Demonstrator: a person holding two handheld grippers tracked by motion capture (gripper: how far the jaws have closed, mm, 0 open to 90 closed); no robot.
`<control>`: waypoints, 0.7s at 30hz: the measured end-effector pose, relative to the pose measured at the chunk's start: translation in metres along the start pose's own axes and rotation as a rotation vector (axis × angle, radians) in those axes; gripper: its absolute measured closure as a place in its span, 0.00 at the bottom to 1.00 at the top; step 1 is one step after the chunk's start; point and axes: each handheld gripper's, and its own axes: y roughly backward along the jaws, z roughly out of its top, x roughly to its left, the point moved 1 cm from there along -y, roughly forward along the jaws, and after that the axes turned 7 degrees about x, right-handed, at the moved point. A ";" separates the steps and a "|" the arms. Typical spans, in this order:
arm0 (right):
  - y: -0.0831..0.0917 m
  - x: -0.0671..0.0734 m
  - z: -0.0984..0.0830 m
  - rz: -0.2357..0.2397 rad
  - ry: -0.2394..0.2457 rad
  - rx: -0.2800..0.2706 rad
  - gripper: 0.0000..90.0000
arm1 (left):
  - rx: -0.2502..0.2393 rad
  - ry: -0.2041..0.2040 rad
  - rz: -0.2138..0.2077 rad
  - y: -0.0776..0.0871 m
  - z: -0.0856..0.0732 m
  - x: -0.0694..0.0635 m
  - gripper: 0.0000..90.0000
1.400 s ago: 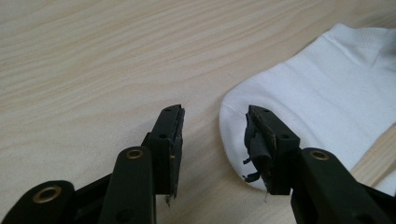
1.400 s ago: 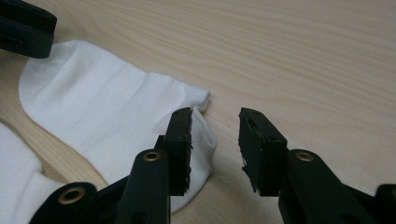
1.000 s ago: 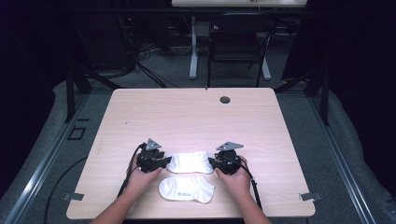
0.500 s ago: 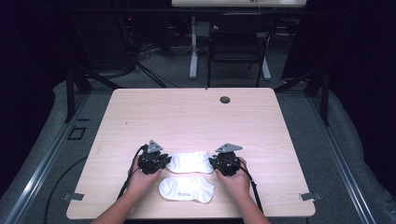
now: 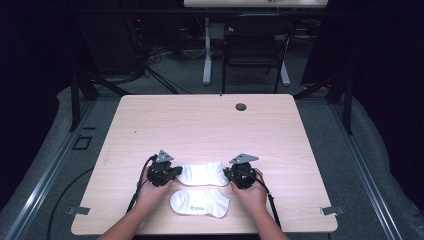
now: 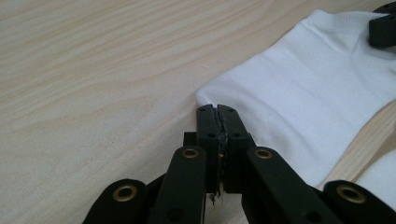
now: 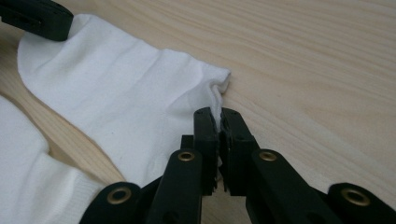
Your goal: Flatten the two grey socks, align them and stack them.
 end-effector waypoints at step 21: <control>0.015 -0.001 0.024 0.031 -0.007 -0.008 0.95 | -0.033 0.008 -0.011 0.020 0.021 0.001 0.99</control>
